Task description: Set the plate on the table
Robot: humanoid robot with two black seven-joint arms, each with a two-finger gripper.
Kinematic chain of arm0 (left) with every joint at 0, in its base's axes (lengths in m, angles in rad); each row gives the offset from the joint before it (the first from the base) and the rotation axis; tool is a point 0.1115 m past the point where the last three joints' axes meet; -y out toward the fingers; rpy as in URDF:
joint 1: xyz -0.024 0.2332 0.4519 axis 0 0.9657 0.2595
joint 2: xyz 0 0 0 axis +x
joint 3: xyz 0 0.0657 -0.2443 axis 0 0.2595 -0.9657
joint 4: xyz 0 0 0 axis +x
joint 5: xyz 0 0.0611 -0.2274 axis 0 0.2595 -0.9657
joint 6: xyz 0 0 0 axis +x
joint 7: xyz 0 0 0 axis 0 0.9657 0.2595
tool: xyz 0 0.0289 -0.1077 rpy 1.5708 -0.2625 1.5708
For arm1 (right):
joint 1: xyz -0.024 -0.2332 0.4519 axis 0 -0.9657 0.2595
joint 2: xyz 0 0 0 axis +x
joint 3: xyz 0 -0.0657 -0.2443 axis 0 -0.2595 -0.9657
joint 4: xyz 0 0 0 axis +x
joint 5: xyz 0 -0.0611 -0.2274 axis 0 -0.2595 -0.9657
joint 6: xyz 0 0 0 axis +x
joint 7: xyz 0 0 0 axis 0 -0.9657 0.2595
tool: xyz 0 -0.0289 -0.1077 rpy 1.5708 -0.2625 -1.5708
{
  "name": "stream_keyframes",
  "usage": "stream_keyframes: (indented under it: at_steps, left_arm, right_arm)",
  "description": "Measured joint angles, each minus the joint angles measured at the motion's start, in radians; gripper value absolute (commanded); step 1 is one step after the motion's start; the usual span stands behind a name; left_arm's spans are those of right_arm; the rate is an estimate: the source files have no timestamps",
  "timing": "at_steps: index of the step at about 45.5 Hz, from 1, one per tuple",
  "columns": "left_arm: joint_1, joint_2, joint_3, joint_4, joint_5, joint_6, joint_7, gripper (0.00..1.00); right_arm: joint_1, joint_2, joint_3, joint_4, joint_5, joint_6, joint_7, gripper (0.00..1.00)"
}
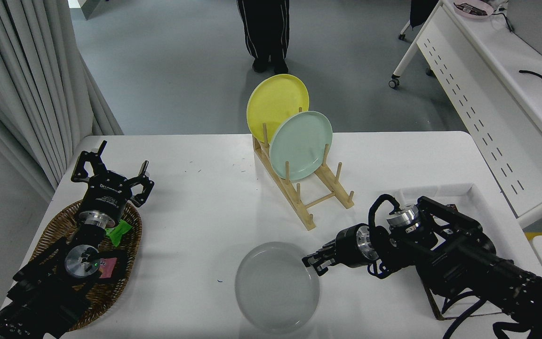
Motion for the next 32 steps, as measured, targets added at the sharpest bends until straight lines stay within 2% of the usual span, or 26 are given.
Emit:
stream_keyframes:
  at_steps: [23,25,29,30,32]
  left_arm:
    - [0.0,0.0,0.0,0.0,0.0,0.0,0.0,1.0]
    - [0.0,0.0,0.0,0.0,0.0,0.0,0.0,1.0]
    - [0.0,0.0,0.0,0.0,0.0,0.0,0.0,1.0]
    - [0.0,0.0,0.0,0.0,0.0,0.0,0.0,1.0]
    - [0.0,0.0,0.0,0.0,0.0,0.0,0.0,1.0]
  right_arm:
    - [-0.003,-0.003,-0.002,-0.008,-0.026,-0.001,-0.012,0.0]
    - [-0.003,-0.003,-0.002,-0.008,-0.027,-0.001,-0.012,0.11]
    - [-0.004,-0.003,-0.001,-0.008,-0.028,-0.001,-0.013,0.2]
    - [-0.004,-0.003,-0.001,-0.008,-0.028,-0.001,-0.013,0.25]
    - [-0.004,-0.003,-0.001,-0.009,-0.03,-0.001,-0.013,0.47]
